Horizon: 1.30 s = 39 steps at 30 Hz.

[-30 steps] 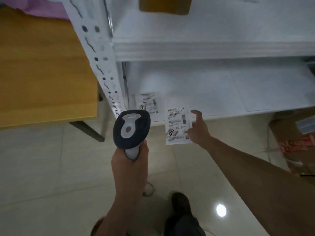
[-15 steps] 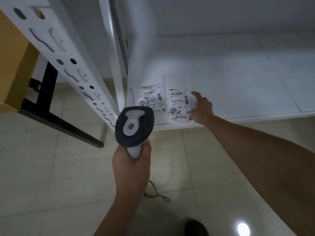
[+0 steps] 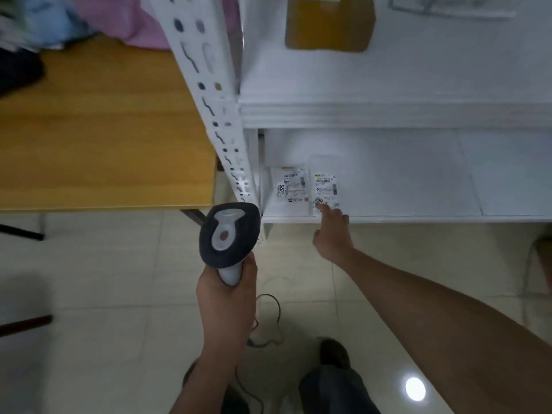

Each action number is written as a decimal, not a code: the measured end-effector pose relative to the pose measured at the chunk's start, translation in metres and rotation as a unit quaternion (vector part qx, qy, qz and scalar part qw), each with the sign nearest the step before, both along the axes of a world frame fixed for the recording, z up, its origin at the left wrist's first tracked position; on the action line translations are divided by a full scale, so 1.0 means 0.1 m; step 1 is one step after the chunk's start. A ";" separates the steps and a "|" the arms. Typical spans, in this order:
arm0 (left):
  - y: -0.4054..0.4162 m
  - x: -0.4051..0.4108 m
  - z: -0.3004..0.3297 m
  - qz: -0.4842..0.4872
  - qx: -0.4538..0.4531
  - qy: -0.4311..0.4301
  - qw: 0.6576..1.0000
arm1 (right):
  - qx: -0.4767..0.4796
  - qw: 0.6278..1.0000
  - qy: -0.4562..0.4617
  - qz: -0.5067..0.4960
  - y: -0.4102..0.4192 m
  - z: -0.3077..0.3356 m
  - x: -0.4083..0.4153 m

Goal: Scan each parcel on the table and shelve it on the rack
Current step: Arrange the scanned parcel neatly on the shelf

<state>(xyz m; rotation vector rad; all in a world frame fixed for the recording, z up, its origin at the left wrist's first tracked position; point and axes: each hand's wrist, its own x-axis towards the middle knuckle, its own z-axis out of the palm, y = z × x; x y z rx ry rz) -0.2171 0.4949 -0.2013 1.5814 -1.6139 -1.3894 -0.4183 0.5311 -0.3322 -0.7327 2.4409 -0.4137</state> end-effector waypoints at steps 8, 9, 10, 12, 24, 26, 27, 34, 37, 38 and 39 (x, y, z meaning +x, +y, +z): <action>-0.61 0.93 1.32 0.021 -0.056 0.004 0.998 | -0.008 0.987 0.043 0.155 -0.46 1.54 0.94; -0.73 1.05 1.45 0.023 -0.060 0.008 0.998 | -0.010 0.983 0.058 0.174 -0.57 1.69 1.04; -0.85 1.17 1.57 0.024 -0.064 0.012 0.998 | -0.013 0.979 0.072 0.188 -0.69 1.83 1.15; -1.12 1.41 1.79 0.031 -0.074 0.021 0.997 | -0.024 0.974 0.092 0.203 -0.95 2.08 1.35; -2.65 2.41 2.82 0.028 -0.138 0.057 0.988 | -0.067 0.970 0.150 0.180 -2.54 3.32 1.98; -2.85 2.37 2.87 0.036 -0.138 0.067 0.987 | -0.064 0.970 0.152 0.179 -2.80 3.37 1.92; -2.95 2.34 2.88 0.036 -0.139 0.069 0.987 | -0.062 0.971 0.148 0.179 -2.94 3.37 1.87; -3.85 1.89 2.72 0.026 -0.144 0.064 0.987 | -0.026 0.977 0.122 0.171 -4.04 3.03 1.32; -4.26 1.58 2.56 0.027 -0.137 0.043 0.989 | 0.001 0.982 0.094 0.164 -4.46 2.78 0.98; -4.34 1.51 2.53 0.021 -0.132 0.037 0.990 | 0.006 0.984 0.081 0.161 -4.52 2.69 0.89; -4.46 1.40 2.45 0.016 -0.123 0.029 0.992 | 0.012 0.985 0.066 0.157 -4.61 2.57 0.77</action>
